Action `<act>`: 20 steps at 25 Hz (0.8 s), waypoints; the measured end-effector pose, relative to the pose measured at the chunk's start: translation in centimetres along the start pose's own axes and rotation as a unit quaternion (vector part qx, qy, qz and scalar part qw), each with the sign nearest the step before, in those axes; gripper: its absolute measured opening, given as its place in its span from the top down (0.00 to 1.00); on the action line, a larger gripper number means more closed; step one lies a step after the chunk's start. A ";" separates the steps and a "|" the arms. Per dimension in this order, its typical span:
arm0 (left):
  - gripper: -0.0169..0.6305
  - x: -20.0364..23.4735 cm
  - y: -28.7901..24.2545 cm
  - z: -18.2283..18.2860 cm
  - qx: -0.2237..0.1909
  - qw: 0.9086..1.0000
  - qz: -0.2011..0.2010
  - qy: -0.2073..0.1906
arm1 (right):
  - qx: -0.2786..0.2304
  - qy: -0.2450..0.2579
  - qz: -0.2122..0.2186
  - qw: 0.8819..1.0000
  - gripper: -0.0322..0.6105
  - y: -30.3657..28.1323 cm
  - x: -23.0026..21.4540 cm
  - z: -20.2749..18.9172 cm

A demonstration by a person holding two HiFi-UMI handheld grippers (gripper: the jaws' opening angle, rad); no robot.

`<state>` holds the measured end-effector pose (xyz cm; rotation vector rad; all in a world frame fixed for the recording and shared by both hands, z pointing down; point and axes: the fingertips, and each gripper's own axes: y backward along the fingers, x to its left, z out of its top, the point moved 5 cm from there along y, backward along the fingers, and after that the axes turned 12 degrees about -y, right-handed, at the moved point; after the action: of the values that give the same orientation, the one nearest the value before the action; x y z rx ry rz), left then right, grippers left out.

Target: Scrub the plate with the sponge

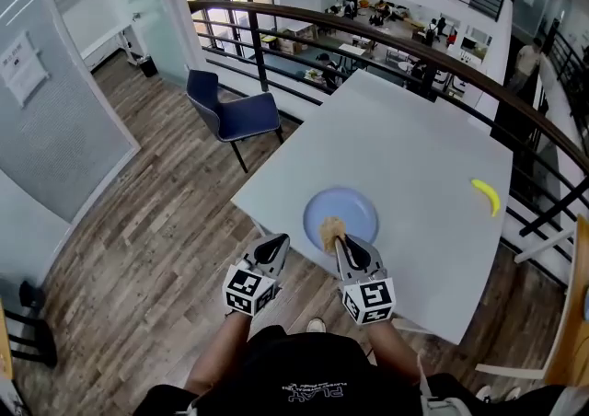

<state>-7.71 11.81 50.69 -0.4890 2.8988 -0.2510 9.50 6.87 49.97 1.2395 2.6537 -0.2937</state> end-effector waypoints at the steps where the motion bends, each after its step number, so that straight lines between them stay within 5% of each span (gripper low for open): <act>1: 0.97 0.1 -0.3 0.0 0.001 1.000 0.001 0.002 | -0.001 0.001 0.001 1.000 0.89 -0.1 0.0 0.2; 20: 0.97 8.1 -11.1 0.7 -0.015 0.998 -0.056 0.009 | -0.024 0.043 -0.089 0.995 0.88 -8.1 -6.1 4.0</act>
<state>-11.67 -1.33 50.93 -0.6591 2.9004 -0.2298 7.52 -3.74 48.53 1.0262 2.8315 -0.2053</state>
